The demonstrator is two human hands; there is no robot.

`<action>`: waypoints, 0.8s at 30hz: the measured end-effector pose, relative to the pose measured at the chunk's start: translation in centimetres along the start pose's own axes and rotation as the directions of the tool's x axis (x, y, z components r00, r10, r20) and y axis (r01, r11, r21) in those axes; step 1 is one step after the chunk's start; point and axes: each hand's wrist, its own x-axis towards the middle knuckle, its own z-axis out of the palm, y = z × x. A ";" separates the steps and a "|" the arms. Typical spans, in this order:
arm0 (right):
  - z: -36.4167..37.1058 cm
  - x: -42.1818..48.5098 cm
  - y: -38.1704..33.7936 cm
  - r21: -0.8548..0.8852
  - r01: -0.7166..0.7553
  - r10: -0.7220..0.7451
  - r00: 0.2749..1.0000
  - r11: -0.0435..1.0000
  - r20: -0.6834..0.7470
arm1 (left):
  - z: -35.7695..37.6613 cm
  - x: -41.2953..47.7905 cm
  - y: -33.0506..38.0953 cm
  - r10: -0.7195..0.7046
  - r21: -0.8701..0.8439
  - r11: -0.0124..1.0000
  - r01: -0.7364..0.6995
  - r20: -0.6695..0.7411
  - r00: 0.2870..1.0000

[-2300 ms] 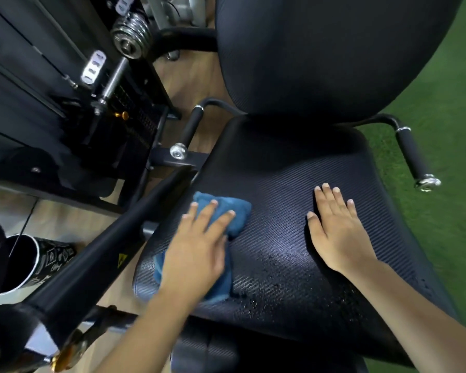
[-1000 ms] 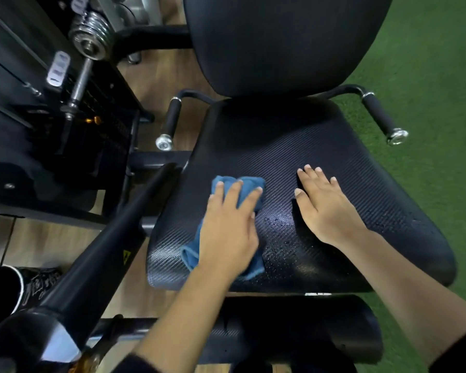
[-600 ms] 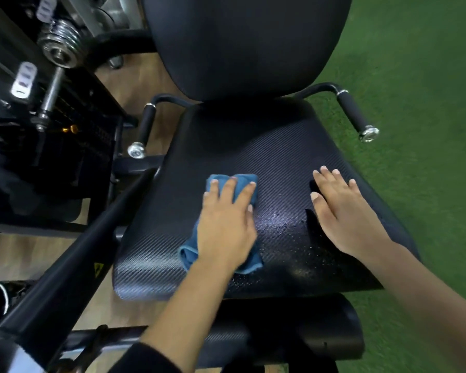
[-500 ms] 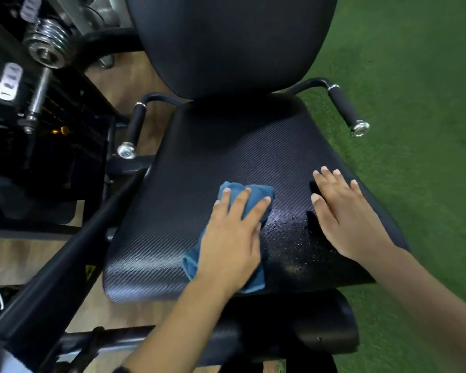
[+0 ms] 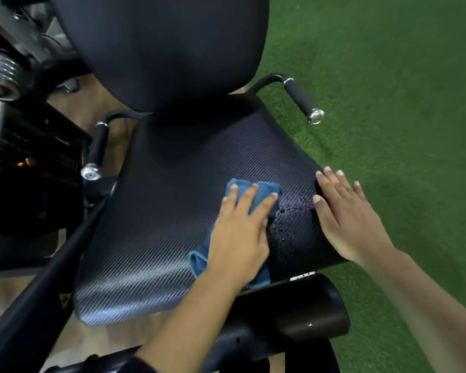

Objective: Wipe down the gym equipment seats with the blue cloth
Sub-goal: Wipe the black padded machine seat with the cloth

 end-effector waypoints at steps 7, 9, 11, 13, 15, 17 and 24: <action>-0.1 -1.1 1.5 -0.002 -0.065 0.065 0.998 0.998 -0.001 | -1.8 0.5 -5.1 -0.026 -0.053 0.998 0.028 0.037 0.999; 0.1 -1.3 1.8 0.002 -0.082 0.082 0.997 0.997 0.002 | -0.8 3.8 -4.3 -0.163 -0.042 0.986 0.163 0.007 0.987; 0.3 -1.6 1.8 0.022 -0.105 0.104 0.995 0.994 0.007 | 0.3 6.0 -1.9 -0.202 -0.021 0.979 0.202 0.006 0.979; 0.3 -1.7 1.6 0.038 -0.122 0.122 0.992 0.992 0.011 | 1.0 5.9 0.6 -0.089 -0.028 0.996 0.090 0.041 0.995; 0.2 -1.7 1.5 0.041 -0.128 0.127 0.992 0.991 0.015 | 0.8 3.7 1.2 0.096 -0.059 0.994 -0.091 0.100 0.990; -0.2 -1.7 1.6 0.035 -0.125 0.124 0.992 0.992 0.024 | -0.4 1.5 0.1 0.216 -0.107 0.973 -0.203 0.133 0.967; -1.0 -1.4 3.0 0.004 -0.118 0.118 0.993 0.993 0.021 | 1.4 8.1 -0.7 -0.080 -0.033 0.996 0.081 0.038 0.996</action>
